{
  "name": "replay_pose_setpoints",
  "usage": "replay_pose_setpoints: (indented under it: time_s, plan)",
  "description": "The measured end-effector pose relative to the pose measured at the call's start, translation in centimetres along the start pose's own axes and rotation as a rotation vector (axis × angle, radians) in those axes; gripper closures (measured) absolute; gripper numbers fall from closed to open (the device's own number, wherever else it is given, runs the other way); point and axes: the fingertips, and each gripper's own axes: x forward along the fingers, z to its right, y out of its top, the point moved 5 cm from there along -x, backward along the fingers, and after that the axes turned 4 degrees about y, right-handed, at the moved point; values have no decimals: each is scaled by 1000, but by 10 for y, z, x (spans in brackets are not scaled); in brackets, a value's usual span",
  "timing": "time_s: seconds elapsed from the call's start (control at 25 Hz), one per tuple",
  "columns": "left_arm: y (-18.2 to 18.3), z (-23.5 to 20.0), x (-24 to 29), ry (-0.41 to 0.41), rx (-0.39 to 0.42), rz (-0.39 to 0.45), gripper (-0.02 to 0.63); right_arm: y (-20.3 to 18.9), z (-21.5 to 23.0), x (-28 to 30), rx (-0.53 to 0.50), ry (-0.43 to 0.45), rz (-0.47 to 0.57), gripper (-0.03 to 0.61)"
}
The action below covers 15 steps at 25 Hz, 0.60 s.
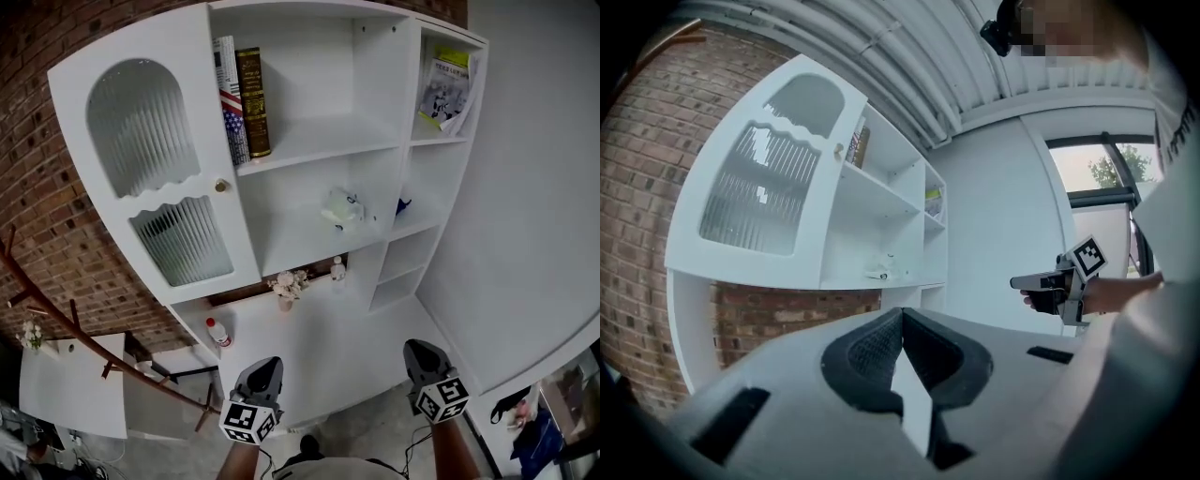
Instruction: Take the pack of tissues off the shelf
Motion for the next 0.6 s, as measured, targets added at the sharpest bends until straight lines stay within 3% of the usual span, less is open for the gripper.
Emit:
replay_pose_setpoints:
  time_s: [0.6]
  plan:
    - [5,-54,34,-96,-2,-13,589,49,9,82,-101,-38,9,543]
